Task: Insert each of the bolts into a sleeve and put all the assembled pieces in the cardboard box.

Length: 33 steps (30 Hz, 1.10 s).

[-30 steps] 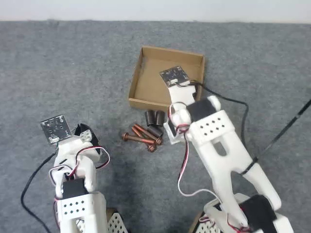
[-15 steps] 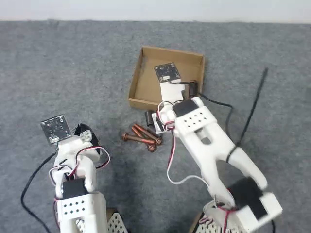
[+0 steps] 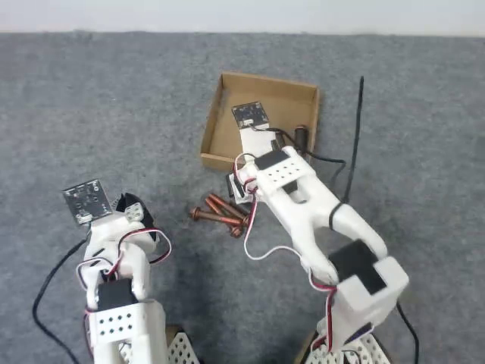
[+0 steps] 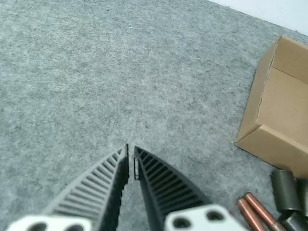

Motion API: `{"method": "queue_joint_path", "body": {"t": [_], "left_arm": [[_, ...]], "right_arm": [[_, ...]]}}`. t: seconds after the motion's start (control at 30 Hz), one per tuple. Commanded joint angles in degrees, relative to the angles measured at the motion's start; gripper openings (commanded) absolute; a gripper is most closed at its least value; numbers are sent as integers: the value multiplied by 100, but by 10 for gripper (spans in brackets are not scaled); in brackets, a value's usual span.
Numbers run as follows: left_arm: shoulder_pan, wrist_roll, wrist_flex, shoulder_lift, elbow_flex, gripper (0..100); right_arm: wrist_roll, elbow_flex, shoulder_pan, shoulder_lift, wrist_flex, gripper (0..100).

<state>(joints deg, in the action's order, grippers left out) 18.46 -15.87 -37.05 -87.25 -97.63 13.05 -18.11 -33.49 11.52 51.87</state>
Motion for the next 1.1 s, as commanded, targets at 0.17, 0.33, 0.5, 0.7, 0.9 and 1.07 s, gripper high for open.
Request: {"method": "queue_joint_path", "body": {"t": [0.17, 0.33, 0.5, 0.7, 0.9, 1.07], "left_arm": [[-9, 62, -9, -62, 66, 11], [-9, 53, -9, -62, 66, 11], [-9, 53, -9, -62, 66, 11], [-9, 53, -9, -62, 66, 11], [-9, 53, -9, -53, 66, 11], [-9, 53, -9, -53, 66, 11]], "right_arm": [[53, 826, -31, 347, -101, 54], [53, 1055, -31, 760, -101, 54], [44, 1196, -31, 1156, -66, 127], [44, 1196, -31, 1358, -57, 144], [44, 1169, -22, 1358, -48, 67], [-44, 1240, 4, 1235, 347, 20]]}}
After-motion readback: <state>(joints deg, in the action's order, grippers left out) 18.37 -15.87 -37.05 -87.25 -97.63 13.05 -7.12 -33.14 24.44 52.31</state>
